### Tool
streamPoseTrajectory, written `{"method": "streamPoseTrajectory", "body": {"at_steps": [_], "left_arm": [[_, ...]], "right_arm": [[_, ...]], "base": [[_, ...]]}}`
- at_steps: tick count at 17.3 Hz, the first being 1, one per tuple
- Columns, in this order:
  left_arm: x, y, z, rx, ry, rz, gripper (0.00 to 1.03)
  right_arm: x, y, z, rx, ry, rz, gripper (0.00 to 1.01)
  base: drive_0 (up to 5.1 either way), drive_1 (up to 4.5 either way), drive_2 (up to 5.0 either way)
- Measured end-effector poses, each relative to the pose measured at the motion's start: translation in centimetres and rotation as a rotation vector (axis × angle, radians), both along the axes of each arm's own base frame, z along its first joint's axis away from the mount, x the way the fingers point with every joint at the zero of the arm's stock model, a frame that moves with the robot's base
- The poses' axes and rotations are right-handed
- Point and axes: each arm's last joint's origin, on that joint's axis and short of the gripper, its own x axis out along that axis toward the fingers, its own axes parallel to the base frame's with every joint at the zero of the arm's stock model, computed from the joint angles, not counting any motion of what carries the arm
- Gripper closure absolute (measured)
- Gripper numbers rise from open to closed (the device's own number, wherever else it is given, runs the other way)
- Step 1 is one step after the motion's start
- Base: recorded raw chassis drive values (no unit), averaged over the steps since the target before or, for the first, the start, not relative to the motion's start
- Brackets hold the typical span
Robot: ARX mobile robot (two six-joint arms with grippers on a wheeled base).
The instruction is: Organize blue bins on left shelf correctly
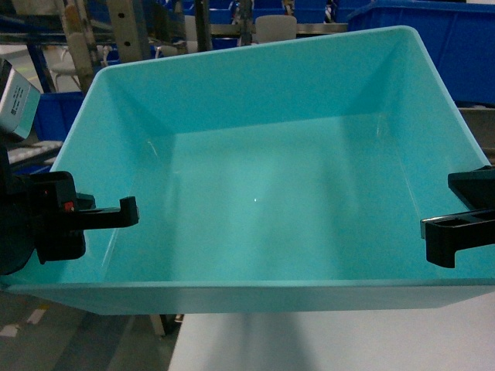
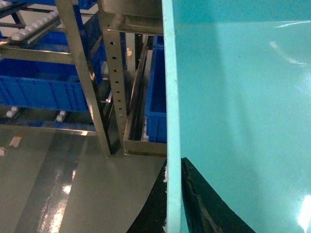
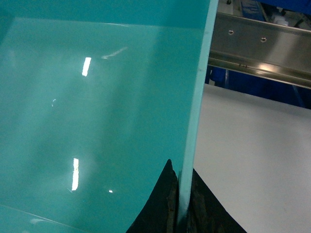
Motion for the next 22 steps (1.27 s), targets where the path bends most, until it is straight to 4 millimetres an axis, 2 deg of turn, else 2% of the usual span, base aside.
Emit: {"method": "streamPoseTrajectory", "body": {"at_steps": [22], "left_arm": [[-0.01,0.0,0.0,0.0,0.0,0.0,0.98]], "right_arm": [[0.0,0.0,0.0,-0.001,0.0,0.0,0.99]], "base": [[-4.7,3.85,0.9]]}}
